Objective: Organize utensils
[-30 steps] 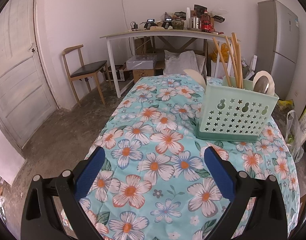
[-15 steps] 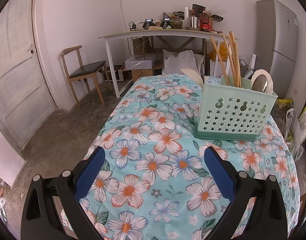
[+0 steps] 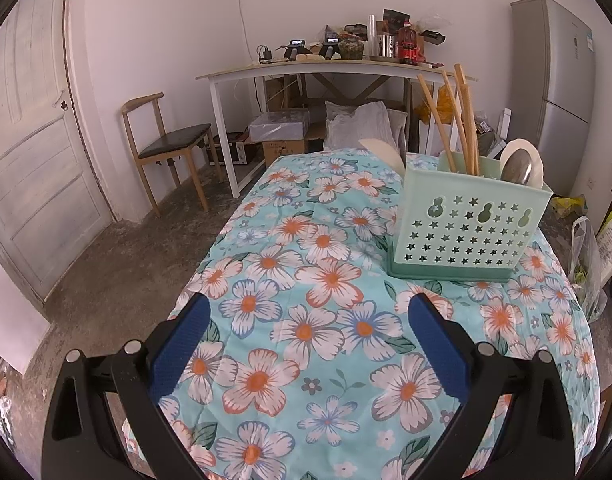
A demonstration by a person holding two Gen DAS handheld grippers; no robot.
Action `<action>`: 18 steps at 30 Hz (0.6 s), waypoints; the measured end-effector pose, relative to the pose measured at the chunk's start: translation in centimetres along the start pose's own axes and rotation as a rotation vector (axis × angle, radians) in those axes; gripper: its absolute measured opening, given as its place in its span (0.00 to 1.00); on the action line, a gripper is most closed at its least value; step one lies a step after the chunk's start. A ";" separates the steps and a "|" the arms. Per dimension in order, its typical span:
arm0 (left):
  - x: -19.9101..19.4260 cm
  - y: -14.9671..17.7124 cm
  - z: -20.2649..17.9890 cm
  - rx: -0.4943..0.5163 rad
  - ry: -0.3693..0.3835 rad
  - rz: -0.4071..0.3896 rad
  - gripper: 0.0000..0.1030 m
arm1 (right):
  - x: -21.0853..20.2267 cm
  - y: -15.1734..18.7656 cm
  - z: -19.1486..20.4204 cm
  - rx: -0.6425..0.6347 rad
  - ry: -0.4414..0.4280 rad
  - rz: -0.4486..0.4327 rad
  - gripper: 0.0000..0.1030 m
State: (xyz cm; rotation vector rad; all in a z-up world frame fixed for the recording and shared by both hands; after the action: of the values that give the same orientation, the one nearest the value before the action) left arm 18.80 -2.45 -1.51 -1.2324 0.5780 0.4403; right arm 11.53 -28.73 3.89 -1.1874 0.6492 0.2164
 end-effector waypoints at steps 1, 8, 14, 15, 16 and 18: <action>0.0 0.0 0.0 0.001 0.001 0.000 0.94 | 0.0 0.0 0.0 0.000 0.000 0.001 0.92; -0.1 0.0 -0.1 0.000 -0.001 0.000 0.94 | 0.0 0.0 0.0 0.000 0.000 -0.001 0.92; -0.2 0.1 -0.1 0.001 0.001 0.001 0.94 | -0.2 -0.1 0.0 0.002 -0.002 0.001 0.92; -0.2 0.1 -0.1 0.001 0.000 0.001 0.94 | -0.2 -0.1 0.0 0.002 -0.001 0.000 0.92; -0.1 0.1 -0.1 0.001 0.002 0.001 0.94 | -0.2 -0.1 0.0 0.002 -0.001 0.001 0.92; -0.1 0.1 -0.1 0.002 0.000 0.000 0.94 | -0.2 -0.1 0.0 0.002 -0.001 0.001 0.92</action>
State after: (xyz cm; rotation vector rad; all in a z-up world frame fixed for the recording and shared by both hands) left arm 18.62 -2.52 -1.53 -1.2307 0.5788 0.4399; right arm 11.42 -28.73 4.07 -1.1848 0.6488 0.2168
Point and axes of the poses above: each gripper's, at about its wrist camera, not at the fingertips, and x roughly the way its jaws point, z to its left, y to its underside, the point moved 10 cm from there along x, roughly the way its jaws point, and after that the axes turned 12 degrees about x, right-handed, at the moved point
